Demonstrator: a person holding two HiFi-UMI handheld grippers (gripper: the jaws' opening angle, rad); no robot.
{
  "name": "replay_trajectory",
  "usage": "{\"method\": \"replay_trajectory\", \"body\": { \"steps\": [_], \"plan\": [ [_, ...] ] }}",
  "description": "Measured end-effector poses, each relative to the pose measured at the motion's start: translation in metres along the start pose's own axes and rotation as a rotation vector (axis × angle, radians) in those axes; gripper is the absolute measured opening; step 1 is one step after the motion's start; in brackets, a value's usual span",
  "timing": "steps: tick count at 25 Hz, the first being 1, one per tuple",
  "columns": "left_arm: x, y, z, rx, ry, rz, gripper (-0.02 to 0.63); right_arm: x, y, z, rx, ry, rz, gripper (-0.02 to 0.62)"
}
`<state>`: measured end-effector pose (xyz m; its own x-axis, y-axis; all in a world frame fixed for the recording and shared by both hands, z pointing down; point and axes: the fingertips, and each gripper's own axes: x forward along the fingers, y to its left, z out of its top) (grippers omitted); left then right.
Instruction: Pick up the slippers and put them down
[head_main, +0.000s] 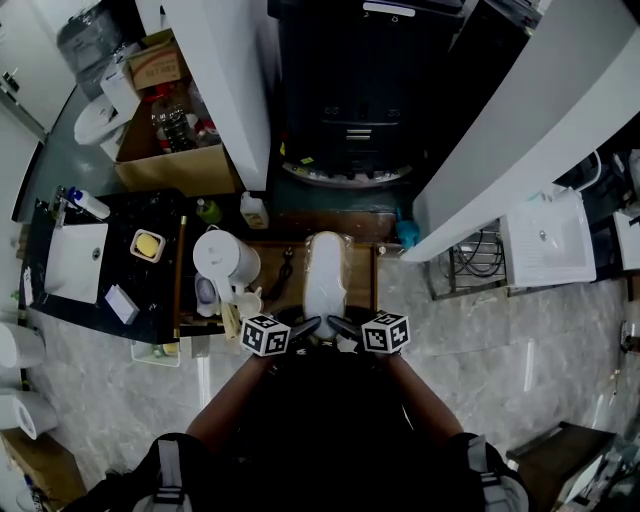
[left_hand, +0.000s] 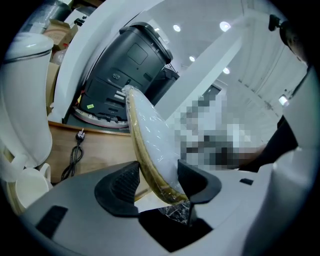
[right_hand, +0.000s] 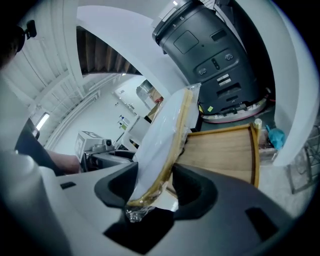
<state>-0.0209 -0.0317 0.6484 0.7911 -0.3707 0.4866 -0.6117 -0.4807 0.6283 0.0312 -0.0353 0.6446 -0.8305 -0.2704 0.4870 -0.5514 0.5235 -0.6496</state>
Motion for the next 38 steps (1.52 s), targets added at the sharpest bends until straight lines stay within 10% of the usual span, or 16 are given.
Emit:
{"method": "replay_trajectory", "body": {
  "steps": [38],
  "plan": [
    [-0.016, -0.026, 0.033, 0.053, -0.110, 0.020, 0.244, -0.025, 0.023, 0.034, -0.077, -0.099, 0.031, 0.213]
  ]
}}
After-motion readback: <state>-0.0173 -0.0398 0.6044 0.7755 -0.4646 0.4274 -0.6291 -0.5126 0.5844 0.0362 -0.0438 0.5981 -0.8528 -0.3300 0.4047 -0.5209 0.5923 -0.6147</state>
